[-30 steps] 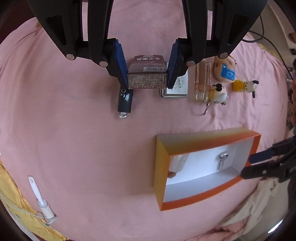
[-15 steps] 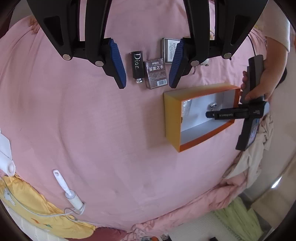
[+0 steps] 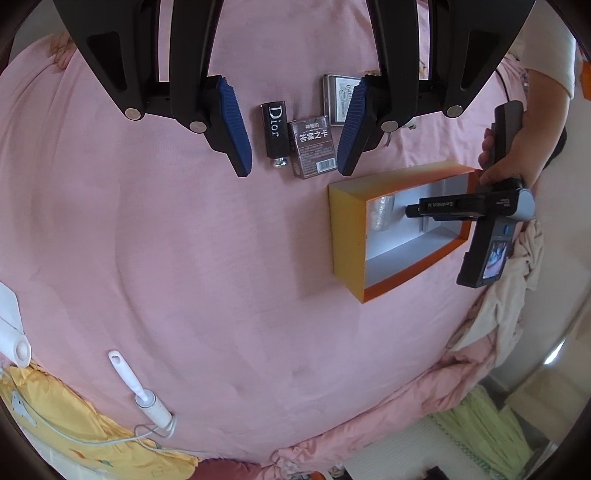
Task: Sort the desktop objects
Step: 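Set the brown boxed product beside the Dior lipstick and open the right tool, then grasp the silver brush tool with the left tool while the right tool grasps the tape roll, then set the silver brush on the bedspread while the right tool places the tape roll beside the tin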
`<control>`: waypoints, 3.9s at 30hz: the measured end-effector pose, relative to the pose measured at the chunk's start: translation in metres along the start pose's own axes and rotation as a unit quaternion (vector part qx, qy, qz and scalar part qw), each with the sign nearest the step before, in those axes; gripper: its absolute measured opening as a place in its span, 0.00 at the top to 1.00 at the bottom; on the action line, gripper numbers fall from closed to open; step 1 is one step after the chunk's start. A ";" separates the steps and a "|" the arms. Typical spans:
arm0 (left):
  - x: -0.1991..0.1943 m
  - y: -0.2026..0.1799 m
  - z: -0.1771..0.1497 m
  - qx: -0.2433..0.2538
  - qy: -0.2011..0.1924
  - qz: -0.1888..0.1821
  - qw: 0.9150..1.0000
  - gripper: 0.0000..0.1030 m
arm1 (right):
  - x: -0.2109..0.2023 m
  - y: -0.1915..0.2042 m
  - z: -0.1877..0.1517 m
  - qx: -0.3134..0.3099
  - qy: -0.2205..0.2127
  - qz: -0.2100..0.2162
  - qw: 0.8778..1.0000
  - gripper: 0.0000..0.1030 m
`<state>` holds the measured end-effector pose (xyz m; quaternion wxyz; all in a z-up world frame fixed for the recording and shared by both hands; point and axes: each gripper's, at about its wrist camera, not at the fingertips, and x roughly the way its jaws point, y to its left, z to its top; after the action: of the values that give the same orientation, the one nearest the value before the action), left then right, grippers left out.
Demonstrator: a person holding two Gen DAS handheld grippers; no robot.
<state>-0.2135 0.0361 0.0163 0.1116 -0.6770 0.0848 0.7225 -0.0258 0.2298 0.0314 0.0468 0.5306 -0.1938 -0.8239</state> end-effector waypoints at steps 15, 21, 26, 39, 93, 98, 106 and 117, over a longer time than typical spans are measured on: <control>-0.041 0.008 -0.023 -0.038 -0.077 -0.075 0.993 0.72 | -0.005 -0.004 0.001 0.008 -0.004 0.017 1.000 0.52; -0.107 0.023 -0.087 -0.077 -0.178 -0.083 0.978 0.72 | -0.005 0.003 0.000 0.001 -0.002 0.026 1.000 0.52; -0.110 0.040 -0.162 -0.151 -0.213 -0.105 0.960 0.72 | -0.004 0.011 -0.005 -0.006 0.005 0.029 1.000 0.52; 0.001 0.105 -0.199 -0.263 -0.133 -0.139 0.945 0.70 | -0.007 0.028 -0.011 -0.018 0.014 0.095 0.995 0.50; -0.005 0.075 -0.200 -0.274 -0.206 -0.168 0.924 0.14 | 0.117 0.139 0.041 -0.115 0.012 -0.020 0.993 0.57; -0.005 0.075 -0.200 -0.271 -0.208 -0.165 0.925 0.14 | 0.073 0.135 0.020 -0.111 -0.022 0.024 0.993 0.57; -0.005 0.076 -0.202 -0.266 -0.211 -0.162 0.927 0.14 | 0.093 0.105 -0.045 -0.070 0.039 -0.003 0.997 0.57; -0.005 0.069 -0.200 -0.250 -0.207 -0.135 0.936 0.14 | 0.106 0.093 -0.053 -0.071 0.050 -0.013 0.996 0.56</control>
<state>-0.0409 -0.0851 0.0060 0.0502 -0.5232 -0.2163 0.8228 -0.0364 0.0999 -0.0445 0.0834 0.5689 -0.1250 -0.8085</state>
